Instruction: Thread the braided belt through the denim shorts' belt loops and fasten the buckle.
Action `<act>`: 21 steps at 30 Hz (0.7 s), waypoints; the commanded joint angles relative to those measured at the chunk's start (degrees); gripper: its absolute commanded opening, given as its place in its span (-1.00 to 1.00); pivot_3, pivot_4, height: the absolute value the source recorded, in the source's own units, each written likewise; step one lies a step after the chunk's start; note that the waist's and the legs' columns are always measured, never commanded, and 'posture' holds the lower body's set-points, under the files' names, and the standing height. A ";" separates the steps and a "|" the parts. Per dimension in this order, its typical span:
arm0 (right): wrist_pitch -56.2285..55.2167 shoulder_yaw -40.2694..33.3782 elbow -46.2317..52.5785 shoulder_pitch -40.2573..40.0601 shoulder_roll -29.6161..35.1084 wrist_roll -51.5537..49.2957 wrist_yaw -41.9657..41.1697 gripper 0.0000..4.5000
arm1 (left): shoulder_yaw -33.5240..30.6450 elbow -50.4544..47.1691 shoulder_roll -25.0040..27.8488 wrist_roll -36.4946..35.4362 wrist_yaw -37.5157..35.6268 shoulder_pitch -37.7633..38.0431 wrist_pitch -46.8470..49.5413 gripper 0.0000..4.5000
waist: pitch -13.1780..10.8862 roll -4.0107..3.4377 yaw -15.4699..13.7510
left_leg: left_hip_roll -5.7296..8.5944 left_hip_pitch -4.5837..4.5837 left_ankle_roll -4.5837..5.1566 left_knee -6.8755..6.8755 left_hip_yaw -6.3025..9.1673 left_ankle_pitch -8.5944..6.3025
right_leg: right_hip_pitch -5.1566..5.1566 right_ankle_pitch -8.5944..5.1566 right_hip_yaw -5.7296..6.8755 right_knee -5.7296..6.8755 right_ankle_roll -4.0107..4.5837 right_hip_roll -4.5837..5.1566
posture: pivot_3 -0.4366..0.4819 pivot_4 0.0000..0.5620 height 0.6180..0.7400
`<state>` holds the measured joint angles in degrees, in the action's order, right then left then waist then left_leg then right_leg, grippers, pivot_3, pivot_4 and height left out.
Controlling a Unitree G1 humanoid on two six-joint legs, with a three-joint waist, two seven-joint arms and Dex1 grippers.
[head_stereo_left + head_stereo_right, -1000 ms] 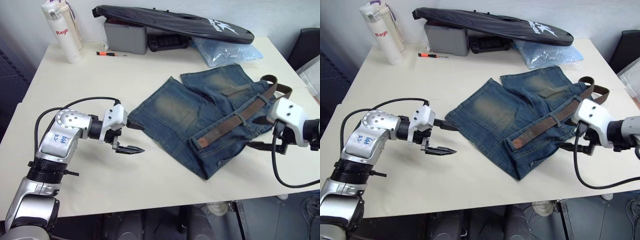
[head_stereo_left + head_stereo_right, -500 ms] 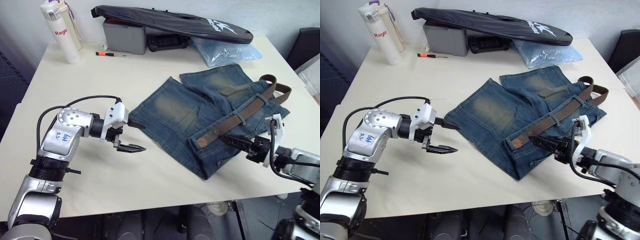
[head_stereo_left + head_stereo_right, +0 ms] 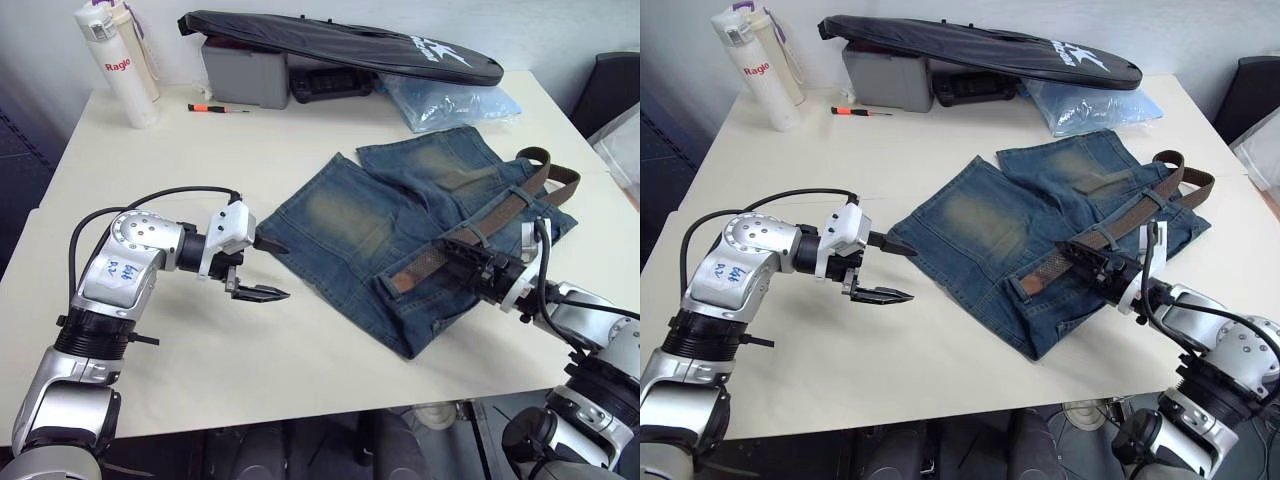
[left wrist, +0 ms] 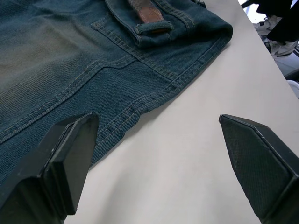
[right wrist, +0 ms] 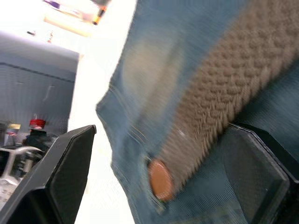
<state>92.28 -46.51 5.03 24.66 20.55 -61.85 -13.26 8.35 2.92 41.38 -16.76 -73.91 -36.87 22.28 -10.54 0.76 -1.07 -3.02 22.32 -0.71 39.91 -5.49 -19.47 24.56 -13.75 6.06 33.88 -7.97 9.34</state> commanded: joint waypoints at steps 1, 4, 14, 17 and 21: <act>-0.85 -4.13 -3.77 6.10 -2.36 -2.75 3.56 0.95 | -1.15 -1.58 1.27 0.08 0.33 -0.02 -0.31 1.00 | -0.01 -0.03 0.09 | 0.00 0.01 0.00 0.01 -0.01 0.00 | 0.01 0.00 -0.01 0.01 0.00 0.00 | -0.05 -0.47 1.00; -1.15 -4.09 -4.72 6.45 -3.02 -2.68 4.55 0.95 | -1.09 -1.40 1.29 0.16 0.43 -0.13 -0.46 1.00 | -0.01 -0.04 0.36 | 0.00 0.01 0.00 -0.03 -0.01 0.00 | 0.02 0.00 0.00 -0.02 0.00 0.00 | -0.05 -0.47 1.00; -3.50 -2.81 -3.99 3.44 -7.84 -4.65 7.46 -0.61 | -0.86 -1.43 1.43 0.52 0.52 -0.15 -0.78 1.00 | -0.01 -0.04 1.29 | -0.01 0.00 0.00 -0.12 -0.02 0.00 | 0.04 0.00 0.01 -0.03 -0.01 0.00 | -0.05 -0.47 1.00; -5.03 -1.87 -2.41 1.90 -10.09 -5.98 8.47 -0.98 | -0.82 -1.57 1.44 0.63 0.47 -0.04 -0.72 1.00 | -0.01 -0.05 1.31 | -0.01 -0.01 -0.01 -0.13 -0.03 0.01 | 0.04 0.00 0.01 -0.03 -0.01 0.00 | -0.05 -0.47 1.00; -7.76 0.67 -0.06 -0.14 -13.14 -7.31 10.17 -0.98 | -0.66 -1.37 1.26 0.85 0.40 -0.20 -0.80 1.00 | -0.01 -0.05 1.33 | -0.01 -0.02 -0.02 -0.16 -0.03 0.01 | 0.05 0.00 0.01 -0.04 -0.01 0.00 | -0.05 -0.47 1.00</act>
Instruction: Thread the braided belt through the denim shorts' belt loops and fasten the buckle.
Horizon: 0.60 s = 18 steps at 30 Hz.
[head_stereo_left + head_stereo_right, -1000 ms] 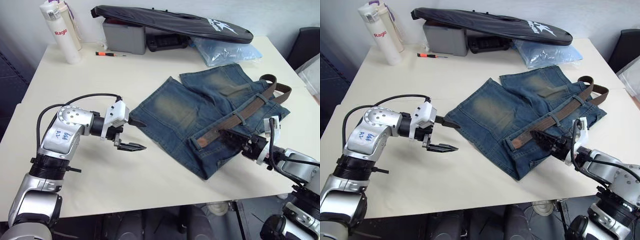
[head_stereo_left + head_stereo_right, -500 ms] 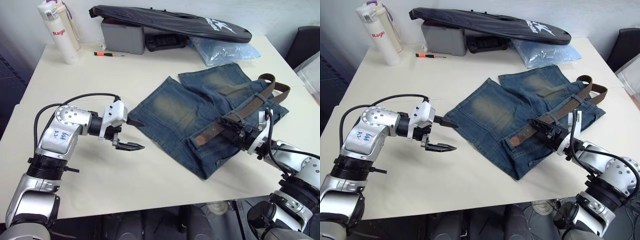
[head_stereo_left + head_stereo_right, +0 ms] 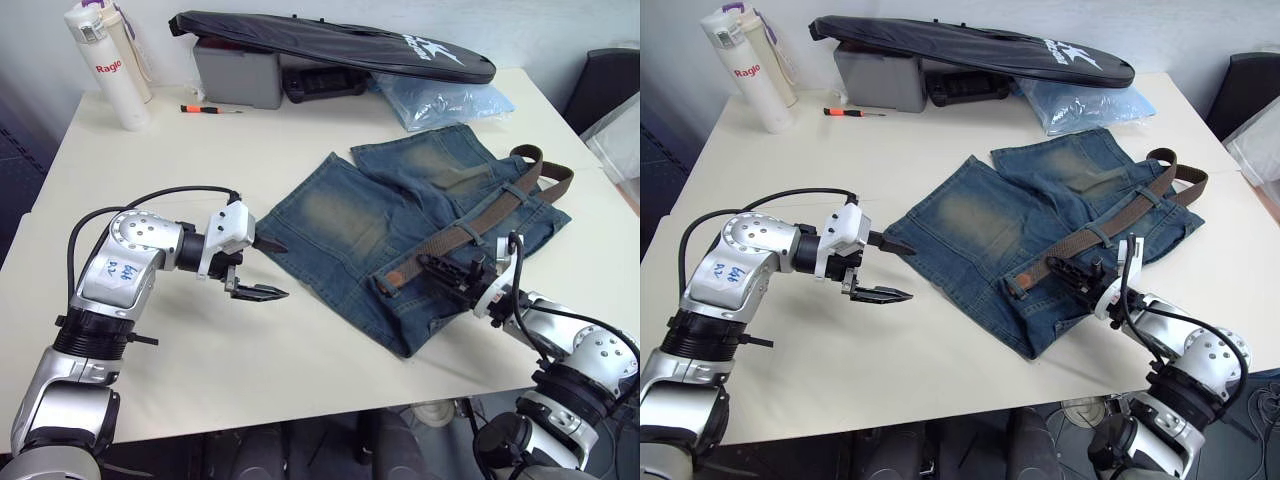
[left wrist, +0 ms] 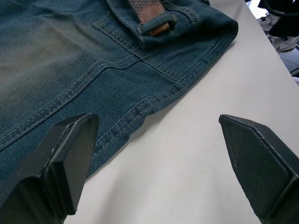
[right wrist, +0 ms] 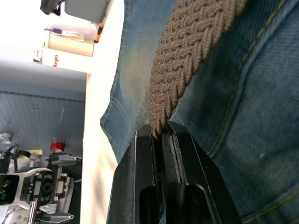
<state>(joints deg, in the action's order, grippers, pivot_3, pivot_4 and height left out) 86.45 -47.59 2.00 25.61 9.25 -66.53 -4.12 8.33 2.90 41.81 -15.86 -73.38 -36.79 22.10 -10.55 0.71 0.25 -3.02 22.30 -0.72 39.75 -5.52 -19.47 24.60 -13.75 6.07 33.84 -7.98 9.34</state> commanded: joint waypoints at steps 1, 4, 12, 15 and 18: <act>-2.65 2.83 3.96 -1.85 -2.99 -3.03 1.31 -0.98 | -0.60 -1.36 0.79 -0.01 -0.14 -0.30 -0.62 1.00 | 0.00 0.00 0.03 | 0.00 -0.01 0.00 0.00 0.00 0.00 | 0.00 0.00 0.00 0.00 0.00 0.00 | -0.05 -0.47 1.00; -4.74 5.96 6.32 -4.09 -5.73 -4.15 2.44 -0.98 | -0.51 -1.35 0.72 0.10 -0.22 -0.37 -0.65 1.00 | 0.00 -0.01 0.24 | -0.02 -0.06 -0.02 -0.07 -0.01 0.01 | 0.00 0.00 0.00 0.01 0.00 -0.02 | -0.05 -0.47 1.00; -8.83 18.16 12.77 -10.44 -8.15 -3.22 2.15 -0.98 | 0.06 -1.30 0.24 0.40 -0.35 -0.64 -0.61 1.00 | 0.01 -0.01 1.19 | -0.02 -0.10 -0.04 -0.15 -0.02 0.02 | 0.00 -0.01 0.02 0.00 0.02 -0.02 | -0.05 -0.47 1.00; -10.68 24.77 14.76 -12.44 -5.83 0.19 0.29 -0.98 | 0.23 -1.09 0.10 0.47 -0.40 -0.84 -0.72 1.00 | 0.01 0.00 1.53 | -0.02 -0.12 -0.04 -0.20 -0.02 0.02 | 0.00 -0.02 0.03 -0.02 0.02 -0.02 | -0.05 -0.47 1.00; -12.73 31.61 16.20 -13.57 -3.43 4.00 -1.98 -0.98 | 0.50 -0.80 0.07 0.49 -0.48 -1.11 -0.91 1.00 | 0.04 0.04 1.55 | -0.03 -0.17 -0.04 -0.23 -0.04 0.02 | 0.00 -0.03 0.04 -0.02 0.04 -0.02 | -0.05 -0.47 1.00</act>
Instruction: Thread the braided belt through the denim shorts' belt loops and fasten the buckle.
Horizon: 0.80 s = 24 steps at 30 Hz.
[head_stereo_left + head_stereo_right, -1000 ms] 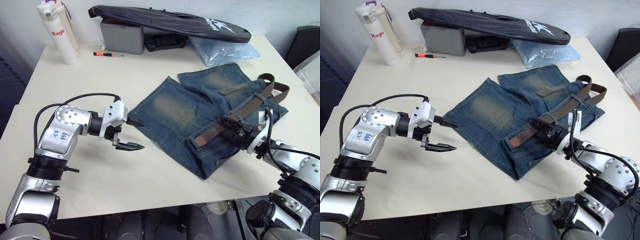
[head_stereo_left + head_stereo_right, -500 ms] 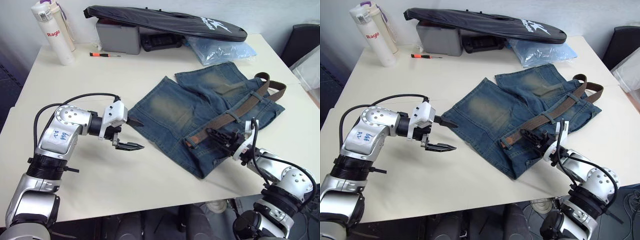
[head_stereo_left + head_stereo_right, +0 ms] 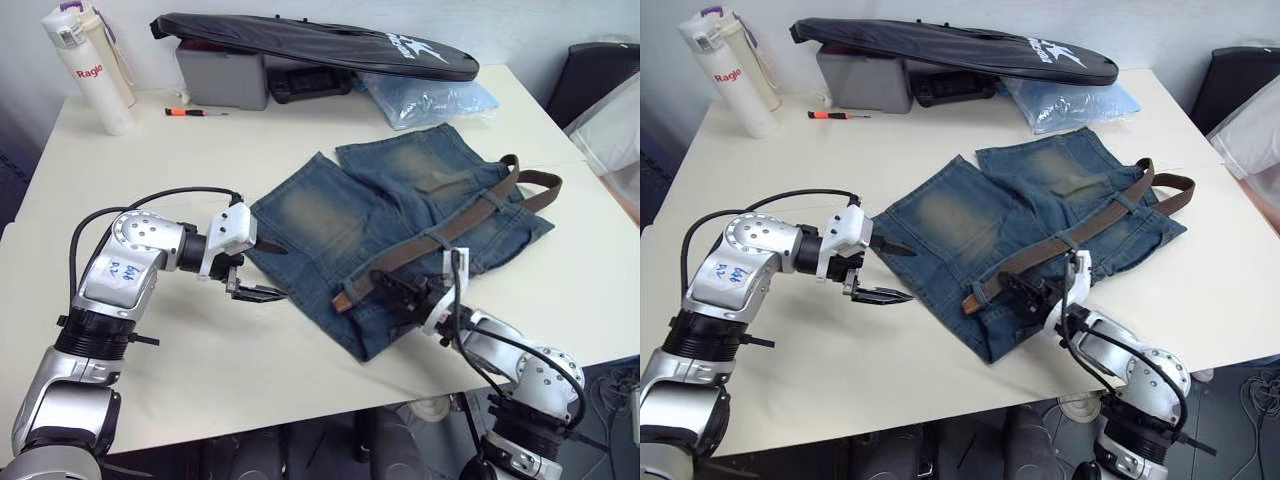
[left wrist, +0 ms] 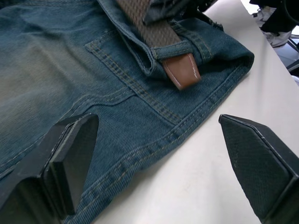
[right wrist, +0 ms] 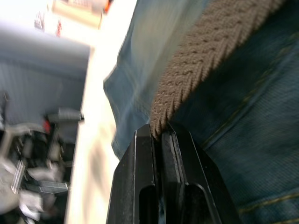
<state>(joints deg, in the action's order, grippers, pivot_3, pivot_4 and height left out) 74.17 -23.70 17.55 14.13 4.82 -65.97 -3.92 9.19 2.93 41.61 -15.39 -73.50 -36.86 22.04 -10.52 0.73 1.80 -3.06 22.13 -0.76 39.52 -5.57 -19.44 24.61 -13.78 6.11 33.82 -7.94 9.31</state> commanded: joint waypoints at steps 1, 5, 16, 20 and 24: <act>-1.02 9.06 0.93 -2.20 1.49 3.96 -2.70 -0.98 | -0.31 -0.78 0.27 0.03 -0.39 -1.08 -0.89 1.00 | 0.04 0.06 0.00 | 0.00 -0.01 0.00 0.00 0.00 0.00 | 0.00 0.00 0.00 0.00 0.01 0.00 | -0.05 -0.47 1.00; -3.20 13.55 1.81 -2.17 3.55 7.23 -3.88 -0.98 | -0.15 -0.55 0.15 0.10 -0.42 -1.27 -1.05 1.00 | 0.08 0.13 0.04 | -0.03 -0.04 0.00 0.00 -0.02 0.00 | -0.01 -0.01 0.00 0.02 0.02 -0.02 | -0.05 -0.47 1.00; -2.42 8.10 5.08 -1.84 5.51 -1.71 -1.73 0.31 | 0.53 -0.26 -0.37 -0.15 -0.81 -1.47 -1.24 1.00 | 0.08 0.14 -0.30 | -0.05 -0.01 -0.02 0.00 -0.04 0.01 | 0.01 -0.02 0.00 0.01 0.04 -0.03 | -0.05 -0.47 1.00; 0.21 6.95 10.87 -2.15 14.35 -6.42 -2.45 0.99 | 0.73 -0.47 -0.93 -1.04 -1.61 -1.35 -0.57 1.00 | 0.05 0.08 -0.57 | -0.03 0.02 -0.01 0.01 -0.04 0.00 | 0.01 -0.02 0.00 -0.01 0.04 -0.02 | -0.05 -0.47 1.00; 0.91 6.36 15.11 -2.71 26.18 -8.06 -6.82 0.99 | 0.77 -1.85 -1.77 -1.94 -1.88 -0.75 1.00 1.00 | 0.04 0.08 -1.58 | -0.03 0.04 0.00 0.02 -0.03 0.00 | 0.01 -0.02 0.02 -0.03 0.04 -0.01 | -0.05 -0.47 1.00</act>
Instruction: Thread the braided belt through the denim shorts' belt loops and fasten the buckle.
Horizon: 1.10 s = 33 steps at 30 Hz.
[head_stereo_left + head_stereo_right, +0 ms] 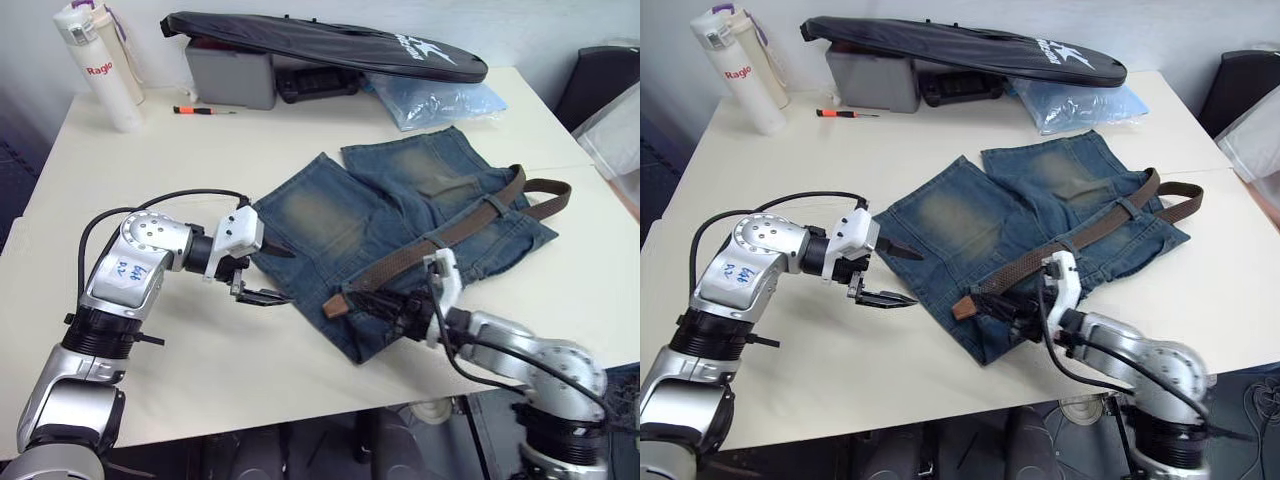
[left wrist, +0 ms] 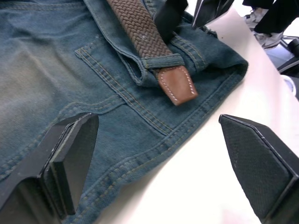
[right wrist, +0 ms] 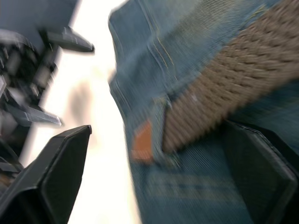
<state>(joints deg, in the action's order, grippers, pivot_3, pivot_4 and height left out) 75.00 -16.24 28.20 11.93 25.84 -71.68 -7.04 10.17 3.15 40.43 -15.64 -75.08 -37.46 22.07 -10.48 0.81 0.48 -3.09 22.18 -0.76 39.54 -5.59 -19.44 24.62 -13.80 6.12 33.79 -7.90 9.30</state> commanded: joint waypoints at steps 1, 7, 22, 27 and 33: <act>-0.31 -1.18 5.11 -0.66 7.54 -2.16 -5.06 0.99 | -0.23 -2.56 -0.88 -1.99 -0.25 0.02 1.54 1.00 | 0.00 0.00 -0.38 | 0.00 -0.01 0.00 0.00 -0.01 0.00 | 0.01 0.00 0.00 0.00 0.00 0.00 | -0.05 -0.47 1.00; -4.17 0.66 7.62 -0.09 23.17 4.89 -15.60 0.99 | 2.16 -7.41 -3.97 -2.81 2.39 1.56 8.11 1.00 | -0.01 0.00 -0.77 | 0.01 0.01 0.04 0.09 0.01 -0.02 | -0.04 0.01 0.00 -0.01 -0.01 0.00 | -0.05 -0.47 1.00; -11.49 5.82 10.75 -0.86 30.37 17.05 -21.97 0.99 | 10.85 6.24 -9.29 20.11 12.12 2.93 -48.11 1.00 | -0.02 0.01 -1.97 | 0.00 0.09 0.06 0.35 0.00 -0.04 | -0.04 0.06 0.01 -0.01 0.03 0.02 | -0.05 -0.47 1.00; -11.42 5.53 10.70 -1.04 30.29 17.52 -21.66 0.99 | 11.31 10.19 -11.29 24.68 17.41 1.74 -54.42 1.00 | -0.02 0.01 -2.11 | 0.00 0.14 0.14 0.44 0.02 -0.08 | -0.04 0.08 0.02 -0.01 0.00 0.05 | -0.05 -0.47 1.00; -11.43 4.56 10.57 -1.69 30.25 17.78 -21.37 0.99 | 10.47 11.31 -12.93 28.05 23.33 1.08 -57.07 1.00 | -0.02 0.01 -2.02 | 0.02 0.16 0.16 0.48 0.03 -0.09 | -0.06 0.13 0.03 -0.02 -0.05 0.07 | -0.05 -0.47 1.00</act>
<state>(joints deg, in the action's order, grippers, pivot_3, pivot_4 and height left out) 64.10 -9.50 36.99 10.36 56.18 -54.01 -28.57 21.42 14.77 27.65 12.24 -53.57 -35.54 -33.89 -10.50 0.82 -1.53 -3.07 22.33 -0.60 40.01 -5.57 -19.54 24.56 -13.67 6.16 33.77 -7.96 9.37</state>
